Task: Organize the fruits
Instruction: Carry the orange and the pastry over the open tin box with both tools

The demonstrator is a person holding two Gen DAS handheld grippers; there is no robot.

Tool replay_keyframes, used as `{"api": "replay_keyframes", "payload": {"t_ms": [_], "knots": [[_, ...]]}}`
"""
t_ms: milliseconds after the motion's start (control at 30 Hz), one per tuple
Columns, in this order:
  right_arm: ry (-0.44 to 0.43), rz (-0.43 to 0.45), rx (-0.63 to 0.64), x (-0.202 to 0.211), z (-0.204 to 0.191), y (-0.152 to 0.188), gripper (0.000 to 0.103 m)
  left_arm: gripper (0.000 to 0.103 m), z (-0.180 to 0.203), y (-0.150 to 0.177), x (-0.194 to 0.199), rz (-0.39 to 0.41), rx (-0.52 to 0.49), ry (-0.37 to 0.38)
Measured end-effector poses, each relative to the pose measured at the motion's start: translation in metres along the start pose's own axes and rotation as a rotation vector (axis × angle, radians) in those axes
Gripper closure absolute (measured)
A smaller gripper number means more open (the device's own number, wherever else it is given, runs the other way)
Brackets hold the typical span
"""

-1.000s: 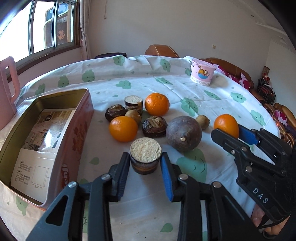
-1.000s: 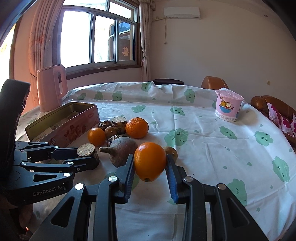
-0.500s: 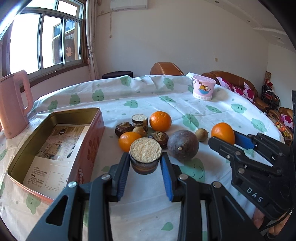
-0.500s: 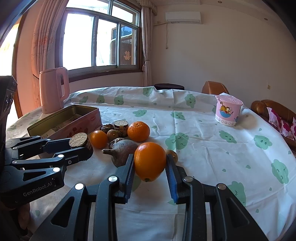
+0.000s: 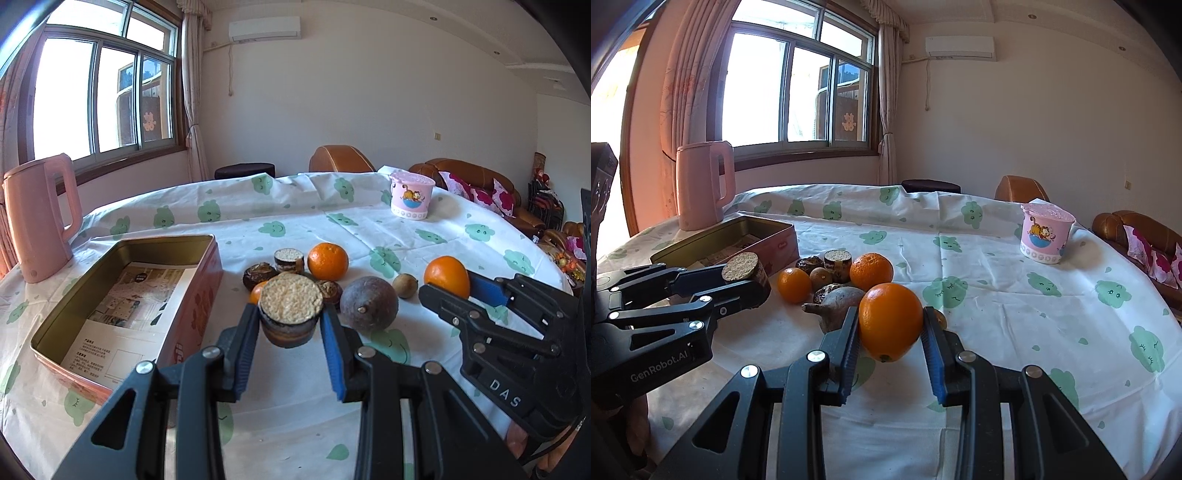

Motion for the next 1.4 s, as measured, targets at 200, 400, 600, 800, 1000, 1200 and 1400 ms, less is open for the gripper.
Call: {"api": "replay_keyframes", "payload": {"t_ms": [200, 400, 600, 800, 1000, 1200, 1400], "knots": [[0.002, 0.020, 0.006, 0.003, 0.000, -0.001, 0.069, 0.067, -0.001, -0.002, 0.006, 0.032, -0.003, -0.014], [0.002, 0.037, 0.009, 0.006, -0.001, -0.002, 0.069, 0.067, 0.000, -0.003, 0.010, 0.060, -0.006, -0.027], [0.002, 0.057, 0.009, 0.008, -0.001, -0.002, 0.069, 0.067, -0.001, -0.005, 0.015, 0.092, -0.005, -0.036], [0.005, 0.074, 0.014, 0.011, -0.001, -0.003, 0.069, 0.067, -0.001, -0.006, 0.020, 0.122, -0.007, -0.044], [0.005, 0.095, 0.018, 0.014, -0.003, -0.004, 0.069, 0.067, -0.002, -0.008, 0.024, 0.143, -0.009, -0.052], [0.003, 0.114, 0.023, 0.017, -0.003, -0.005, 0.069, 0.067, -0.005, -0.011, 0.031, 0.180, -0.003, -0.073], [0.001, 0.137, 0.031, 0.020, -0.004, -0.006, 0.069, 0.067, -0.008, -0.014, 0.035, 0.207, -0.008, -0.097]]}}
Point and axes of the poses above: each gripper's, at about its wrist camera, not at the fingertips, and x roughly against the way its jaws point, z to its right, y to its underside, the point moved 7 cm from there along -x, roughly the way its jaws point
